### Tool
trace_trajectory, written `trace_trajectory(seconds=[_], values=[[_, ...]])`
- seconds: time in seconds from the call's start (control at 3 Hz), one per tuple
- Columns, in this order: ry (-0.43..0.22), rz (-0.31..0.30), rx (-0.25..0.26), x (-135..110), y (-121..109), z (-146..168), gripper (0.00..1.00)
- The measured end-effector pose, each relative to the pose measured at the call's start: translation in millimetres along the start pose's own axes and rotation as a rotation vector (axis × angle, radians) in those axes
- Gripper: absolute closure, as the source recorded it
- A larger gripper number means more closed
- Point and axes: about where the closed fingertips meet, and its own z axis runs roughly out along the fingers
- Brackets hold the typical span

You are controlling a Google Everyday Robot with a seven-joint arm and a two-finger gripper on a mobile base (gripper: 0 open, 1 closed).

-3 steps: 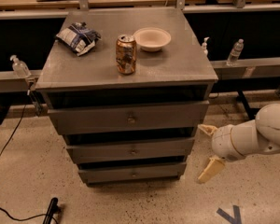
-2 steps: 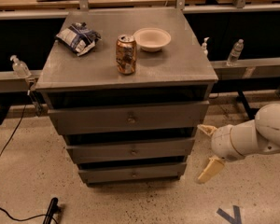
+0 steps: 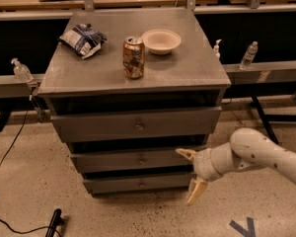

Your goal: Open middle drawer

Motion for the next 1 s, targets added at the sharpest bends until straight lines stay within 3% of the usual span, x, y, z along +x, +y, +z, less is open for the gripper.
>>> trace_trajectory(seconds=[0.33,0.67,1.0], values=[[-0.070,-0.132,0.010,10,1,47,0.00],[-0.047,-0.196,0.055,18,-1,74,0.00],[0.007,-0.204,0.139,32,-23,97,0.00]])
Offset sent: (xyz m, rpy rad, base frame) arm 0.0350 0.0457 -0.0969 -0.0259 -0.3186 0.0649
